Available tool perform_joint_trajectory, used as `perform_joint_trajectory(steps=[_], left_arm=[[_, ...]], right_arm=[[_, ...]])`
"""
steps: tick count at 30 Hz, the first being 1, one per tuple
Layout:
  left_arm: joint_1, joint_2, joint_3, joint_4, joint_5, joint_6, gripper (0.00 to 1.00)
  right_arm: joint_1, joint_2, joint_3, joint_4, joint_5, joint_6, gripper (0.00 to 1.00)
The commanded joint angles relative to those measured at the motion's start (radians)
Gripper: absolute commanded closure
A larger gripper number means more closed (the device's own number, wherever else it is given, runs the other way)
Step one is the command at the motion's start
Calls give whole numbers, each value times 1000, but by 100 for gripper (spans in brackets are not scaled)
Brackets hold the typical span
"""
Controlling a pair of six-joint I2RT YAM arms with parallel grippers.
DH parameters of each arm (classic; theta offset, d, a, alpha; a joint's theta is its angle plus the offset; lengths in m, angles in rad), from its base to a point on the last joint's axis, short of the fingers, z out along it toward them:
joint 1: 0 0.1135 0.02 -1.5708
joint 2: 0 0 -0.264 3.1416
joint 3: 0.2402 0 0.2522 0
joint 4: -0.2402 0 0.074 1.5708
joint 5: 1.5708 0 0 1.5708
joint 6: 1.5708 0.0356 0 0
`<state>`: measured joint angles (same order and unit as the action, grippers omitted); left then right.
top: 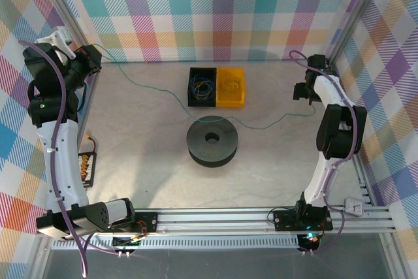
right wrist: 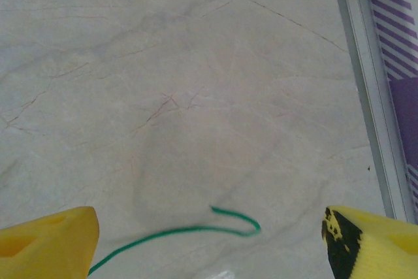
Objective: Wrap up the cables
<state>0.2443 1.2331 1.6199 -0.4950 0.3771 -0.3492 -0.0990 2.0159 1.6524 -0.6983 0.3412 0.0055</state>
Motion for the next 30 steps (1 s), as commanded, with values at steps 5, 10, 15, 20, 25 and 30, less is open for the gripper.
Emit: perform_joint_trajectory(steps=[5,10,15,20,25,30], left_arm=[[-2,-3,-4,18,22,15,100],[-3,-3,-5,16,23,16,100],[-2,-4,-6,10,19,21,100],[-3,-7,-7,7,11,24,100],[-2,-7,-6,9,6,24,100],[-3,-8,-6,9,6,28,100]], right_arm=[[-4,72,44,-87,38,-73,24],[-5,82,7,-71,28,-67,25],[-11,75,-35,-51,38,-66,30],[-24,56,-82,-38,58,-70,35],[-36,24,-140,-18,82,-62,39],[-45,16,-161,-4,89,-57,47]])
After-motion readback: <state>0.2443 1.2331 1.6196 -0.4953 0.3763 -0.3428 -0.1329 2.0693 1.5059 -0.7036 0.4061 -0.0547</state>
